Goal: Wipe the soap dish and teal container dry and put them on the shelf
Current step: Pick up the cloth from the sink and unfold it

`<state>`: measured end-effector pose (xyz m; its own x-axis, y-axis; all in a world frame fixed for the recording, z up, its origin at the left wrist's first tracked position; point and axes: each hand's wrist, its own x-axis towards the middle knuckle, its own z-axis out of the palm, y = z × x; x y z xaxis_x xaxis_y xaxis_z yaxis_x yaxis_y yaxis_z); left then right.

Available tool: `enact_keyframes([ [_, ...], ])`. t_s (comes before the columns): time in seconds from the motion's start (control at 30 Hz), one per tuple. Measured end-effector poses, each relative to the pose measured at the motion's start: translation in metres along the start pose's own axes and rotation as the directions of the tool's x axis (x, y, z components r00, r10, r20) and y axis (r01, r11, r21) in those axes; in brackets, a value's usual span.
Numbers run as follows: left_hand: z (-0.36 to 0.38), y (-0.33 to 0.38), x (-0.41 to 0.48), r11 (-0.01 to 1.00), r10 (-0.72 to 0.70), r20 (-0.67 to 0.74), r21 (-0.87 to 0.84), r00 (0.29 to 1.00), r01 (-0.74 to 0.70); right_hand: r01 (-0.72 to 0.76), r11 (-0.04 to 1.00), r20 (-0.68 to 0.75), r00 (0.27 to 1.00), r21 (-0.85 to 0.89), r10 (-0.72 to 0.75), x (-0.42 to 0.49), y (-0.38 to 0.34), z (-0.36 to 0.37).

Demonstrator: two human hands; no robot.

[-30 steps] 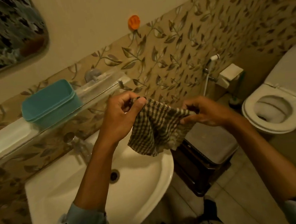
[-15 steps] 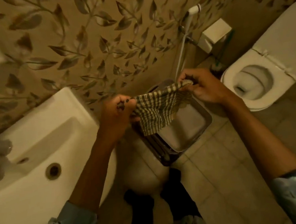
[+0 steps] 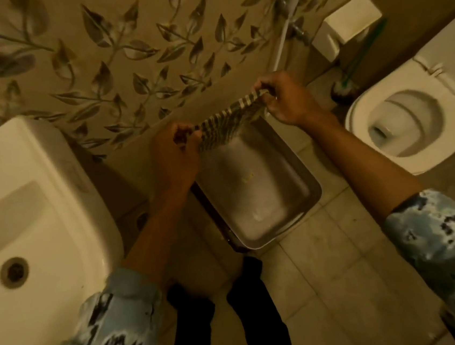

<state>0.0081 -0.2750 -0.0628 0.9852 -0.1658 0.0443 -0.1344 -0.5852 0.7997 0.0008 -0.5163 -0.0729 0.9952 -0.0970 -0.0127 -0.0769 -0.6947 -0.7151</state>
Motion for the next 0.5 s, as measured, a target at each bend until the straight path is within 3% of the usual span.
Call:
enact_keyframes([
  [0.07, 0.012, -0.010, -0.017, 0.999, -0.028, 0.013, 0.034, 1.000, 0.028, 0.012, 1.000, -0.014, 1.000, 0.026, -0.011, -0.011, 0.008, 0.010],
  [0.17, 0.038, -0.041, -0.055, 0.989, -0.093, 0.174, 0.131, 0.980, 0.071, 0.041, 0.997, 0.068, 0.997, 0.066, -0.046, -0.045, 0.033, 0.032],
  [0.23, 0.059, -0.061, -0.082, 0.986, -0.071, 0.288, 0.168, 0.955, 0.022, -0.023, 0.999, 0.167, 0.986, -0.026, 0.027, -0.070, 0.060, 0.051],
  [0.3, 0.083, -0.081, -0.106, 0.968, -0.094, 0.439, 0.249, 0.893, -0.020, -0.169, 0.967, 0.324, 0.919, -0.189, 0.224, -0.097, 0.090, 0.075],
  [0.37, 0.110, -0.099, -0.127, 0.921, -0.253, 0.591, 0.389, 0.766, 0.004, -0.284, 0.911, 0.394, 0.833, -0.298, 0.389, -0.120, 0.114, 0.093],
  [0.43, 0.129, -0.114, -0.145, 0.861, -0.337, 0.653, 0.505, 0.679, -0.058, -0.269, 0.887, 0.386, 0.825, -0.375, 0.413, -0.142, 0.132, 0.107],
  [0.5, 0.142, -0.123, -0.158, 0.806, -0.281, 0.691, 0.546, 0.666, -0.227, -0.244, 0.893, 0.456, 0.790, -0.378, 0.409, -0.161, 0.142, 0.115],
])
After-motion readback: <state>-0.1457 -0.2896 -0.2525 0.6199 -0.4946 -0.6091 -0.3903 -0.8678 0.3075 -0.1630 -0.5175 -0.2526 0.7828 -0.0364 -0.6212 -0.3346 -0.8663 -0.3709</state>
